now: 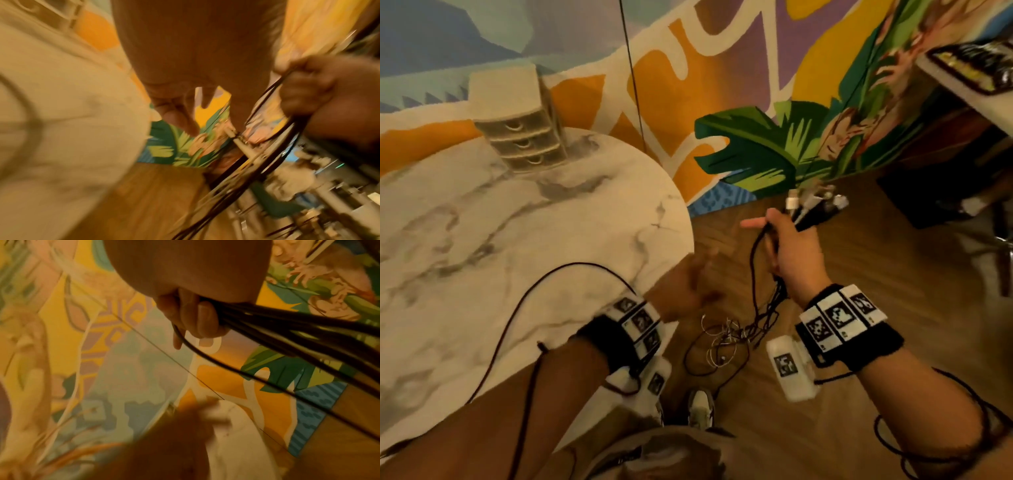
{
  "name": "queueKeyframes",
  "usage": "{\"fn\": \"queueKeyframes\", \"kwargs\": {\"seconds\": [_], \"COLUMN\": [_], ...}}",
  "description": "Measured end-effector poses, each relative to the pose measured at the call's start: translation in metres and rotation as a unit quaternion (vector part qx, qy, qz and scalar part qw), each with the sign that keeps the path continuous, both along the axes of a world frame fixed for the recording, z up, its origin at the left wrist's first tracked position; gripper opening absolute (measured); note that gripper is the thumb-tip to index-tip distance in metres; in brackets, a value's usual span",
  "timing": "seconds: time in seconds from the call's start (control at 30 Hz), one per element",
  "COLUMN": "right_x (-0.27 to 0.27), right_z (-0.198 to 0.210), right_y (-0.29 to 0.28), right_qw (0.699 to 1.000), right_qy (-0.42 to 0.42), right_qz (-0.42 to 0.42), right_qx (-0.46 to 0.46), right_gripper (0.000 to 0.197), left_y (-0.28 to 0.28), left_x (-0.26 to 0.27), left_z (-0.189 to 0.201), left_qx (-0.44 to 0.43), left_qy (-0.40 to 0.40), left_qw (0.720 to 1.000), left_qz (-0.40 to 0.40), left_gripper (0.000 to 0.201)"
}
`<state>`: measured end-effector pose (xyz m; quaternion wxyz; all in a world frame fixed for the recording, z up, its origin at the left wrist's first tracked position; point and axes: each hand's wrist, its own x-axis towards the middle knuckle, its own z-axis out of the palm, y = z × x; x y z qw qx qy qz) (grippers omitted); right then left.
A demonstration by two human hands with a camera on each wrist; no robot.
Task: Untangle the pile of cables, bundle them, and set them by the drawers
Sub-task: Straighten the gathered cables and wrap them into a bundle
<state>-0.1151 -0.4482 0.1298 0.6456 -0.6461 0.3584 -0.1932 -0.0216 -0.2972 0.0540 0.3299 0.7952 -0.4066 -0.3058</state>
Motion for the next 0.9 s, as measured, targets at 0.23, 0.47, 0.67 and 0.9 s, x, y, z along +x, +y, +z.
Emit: {"fn": "queueKeyframes", "kwargs": {"seconds": [0.23,0.47,0.67,0.9], "right_x": [-0.007,-0.021,-0.018,-0.008], "right_z": [0.019,0.026,0.036,0.057], "right_y": [-0.019,-0.036,-0.024,-0.022], "right_qw": [0.999,0.998,0.999,0.986], "right_qy": [0.001,-0.015,-0.025,-0.068], "right_qz": [-0.043,-0.045,0.041,0.059], "right_qx": [-0.018,-0.047,-0.026,-0.142], "right_gripper": [0.046,0.05,0.048,0.025], "left_y": [-0.076,-0.049,-0.075,-0.103], "left_x": [0.003,0.016,-0.016,-0.031], "left_z": [0.05,-0.001,0.06,0.106], "left_qx": [-0.1,0.214,-0.089,-0.207], "left_qy": [0.006,-0.08,0.06,0.105], "left_qw": [0.995,0.973,0.986,0.964], "left_qz": [0.01,-0.028,-0.129,-0.131], "left_gripper": [0.019,0.037,0.037,0.034]}}
